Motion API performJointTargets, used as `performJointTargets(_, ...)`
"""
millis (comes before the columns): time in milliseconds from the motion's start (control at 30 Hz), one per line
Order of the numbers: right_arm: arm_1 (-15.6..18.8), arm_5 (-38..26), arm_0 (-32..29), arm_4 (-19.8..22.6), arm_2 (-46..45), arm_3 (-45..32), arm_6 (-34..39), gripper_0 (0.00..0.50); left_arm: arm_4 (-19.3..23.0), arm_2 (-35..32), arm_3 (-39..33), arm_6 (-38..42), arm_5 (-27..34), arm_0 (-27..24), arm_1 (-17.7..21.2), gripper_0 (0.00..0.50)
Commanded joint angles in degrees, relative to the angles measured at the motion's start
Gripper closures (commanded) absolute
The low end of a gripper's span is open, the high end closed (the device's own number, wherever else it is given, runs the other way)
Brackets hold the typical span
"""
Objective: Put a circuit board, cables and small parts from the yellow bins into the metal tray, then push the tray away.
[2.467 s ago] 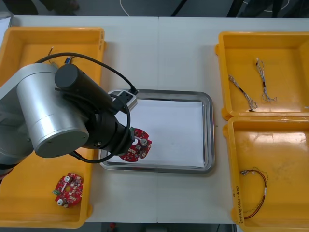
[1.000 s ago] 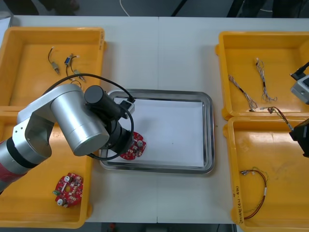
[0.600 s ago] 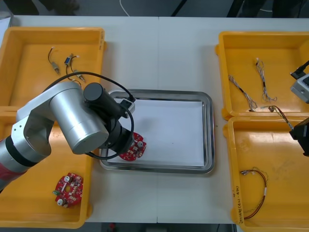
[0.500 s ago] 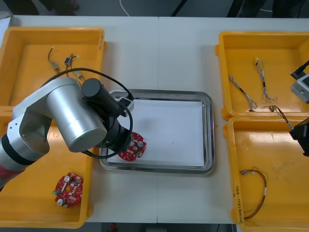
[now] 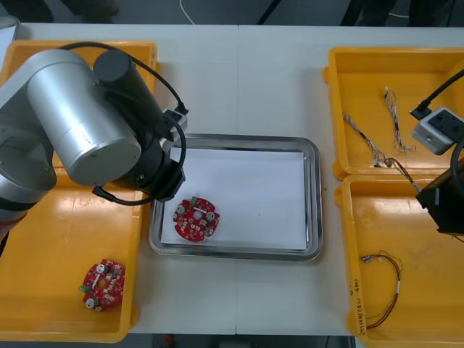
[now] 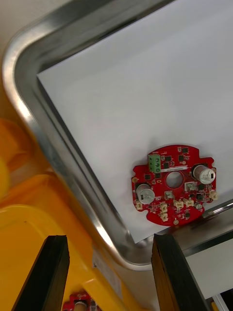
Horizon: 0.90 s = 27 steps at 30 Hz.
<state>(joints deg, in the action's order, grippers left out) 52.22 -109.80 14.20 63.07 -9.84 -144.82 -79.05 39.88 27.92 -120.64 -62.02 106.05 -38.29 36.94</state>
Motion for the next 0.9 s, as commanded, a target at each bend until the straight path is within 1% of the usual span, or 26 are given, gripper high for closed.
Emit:
performJointTargets(33,2.09,-0.2,6.54,-0.67,6.24,0.15,-0.05,0.5,1.34,-4.89,-2.06,-3.9,3.95,-4.96,-1.34,0.0)
performJointTargets(133,1.39,-0.2,9.8,-0.67,9.67,1.64,-0.31,0.5,2.4,-8.14,-1.71,-4.34,3.95,-5.22,-1.34,0.0)
performJointTargets(233,-0.28,-0.2,12.96,-0.67,12.48,2.7,-0.49,0.5,2.92,-12.27,-0.74,-4.78,3.95,-5.22,-1.34,0.0)
performJointTargets(333,-1.95,-0.2,14.54,-0.76,13.01,3.66,-0.93,0.5,3.28,-15.53,1.19,-5.13,3.95,-5.13,-1.34,0.0)
performJointTargets(433,-2.65,-0.2,15.68,-0.14,13.45,5.16,-1.28,0.5,3.28,-17.72,3.04,-5.22,3.95,-5.13,-0.82,0.0)
performJointTargets(533,-3.36,-0.2,17.44,0.74,13.97,7.53,-1.81,0.5,2.4,-20.89,6.11,-5.83,3.95,-5.13,-0.38,0.0)
performJointTargets(567,-3.36,-0.2,17.44,0.74,13.97,7.53,-1.81,0.5,2.4,-20.89,6.11,-5.83,3.95,-5.13,-0.38,0.0)
performJointTargets(600,-4.32,-0.2,18.58,0.82,14.24,8.67,-2.16,0.5,1.69,-22.29,8.05,-6.27,3.95,-5.13,-0.11,0.0)
performJointTargets(667,-5.2,-0.2,19.81,0.74,15.21,9.73,-2.51,0.5,0.81,-23.17,9.98,-6.54,3.95,-5.22,0.33,0.0)
performJointTargets(833,-7.75,-0.2,23.33,-1.99,19.07,10.52,-3.48,0.5,-2.17,-23.79,15.69,-7.06,3.95,-5.83,1.2,0.0)
performJointTargets(900,-9.6,-0.2,24.82,-3.92,21.18,10.52,-4.01,0.5,-3.23,-24.05,18.59,-7.15,3.95,-6.63,1.56,0.0)
